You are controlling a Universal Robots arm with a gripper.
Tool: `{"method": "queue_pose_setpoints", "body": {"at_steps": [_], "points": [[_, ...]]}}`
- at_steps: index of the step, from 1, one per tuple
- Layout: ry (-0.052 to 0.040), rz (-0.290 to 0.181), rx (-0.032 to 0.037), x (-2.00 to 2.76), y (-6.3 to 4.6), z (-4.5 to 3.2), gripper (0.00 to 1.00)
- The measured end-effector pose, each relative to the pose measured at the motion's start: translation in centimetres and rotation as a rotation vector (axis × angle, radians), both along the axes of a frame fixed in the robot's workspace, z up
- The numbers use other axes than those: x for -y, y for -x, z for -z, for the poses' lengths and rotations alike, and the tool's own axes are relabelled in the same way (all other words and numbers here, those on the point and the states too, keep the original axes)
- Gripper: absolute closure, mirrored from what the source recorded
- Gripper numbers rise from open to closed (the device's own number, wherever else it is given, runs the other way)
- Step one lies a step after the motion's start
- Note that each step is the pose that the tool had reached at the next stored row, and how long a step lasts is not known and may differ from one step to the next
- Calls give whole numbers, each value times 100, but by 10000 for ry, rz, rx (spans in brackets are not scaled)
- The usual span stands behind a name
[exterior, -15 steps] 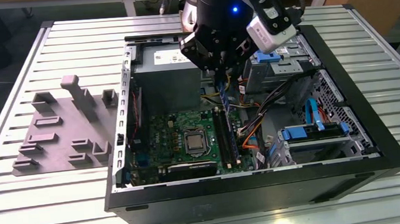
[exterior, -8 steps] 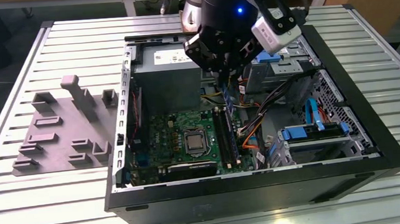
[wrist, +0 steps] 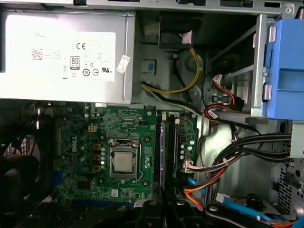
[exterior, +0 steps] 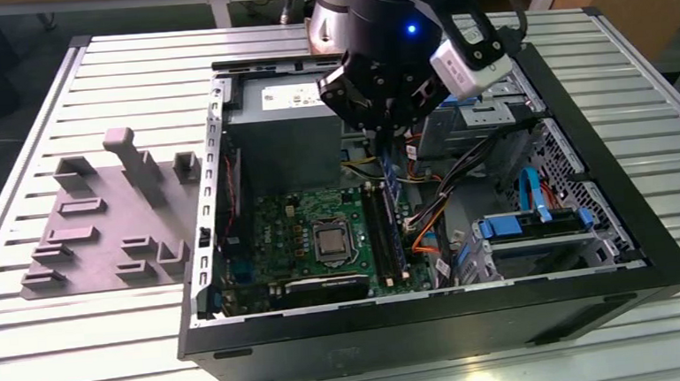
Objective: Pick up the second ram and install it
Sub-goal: 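Insert the second ram into the second slot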
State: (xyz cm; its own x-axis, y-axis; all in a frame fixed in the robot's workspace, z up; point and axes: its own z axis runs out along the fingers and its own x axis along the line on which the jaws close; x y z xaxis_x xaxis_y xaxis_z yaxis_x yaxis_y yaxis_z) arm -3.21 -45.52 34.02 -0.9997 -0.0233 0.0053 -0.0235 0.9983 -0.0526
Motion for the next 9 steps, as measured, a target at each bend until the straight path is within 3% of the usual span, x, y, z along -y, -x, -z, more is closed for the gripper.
{"method": "queue_pose_setpoints", "body": {"at_steps": [9], "points": [[0,305,0,0,-59,159,86]]}}
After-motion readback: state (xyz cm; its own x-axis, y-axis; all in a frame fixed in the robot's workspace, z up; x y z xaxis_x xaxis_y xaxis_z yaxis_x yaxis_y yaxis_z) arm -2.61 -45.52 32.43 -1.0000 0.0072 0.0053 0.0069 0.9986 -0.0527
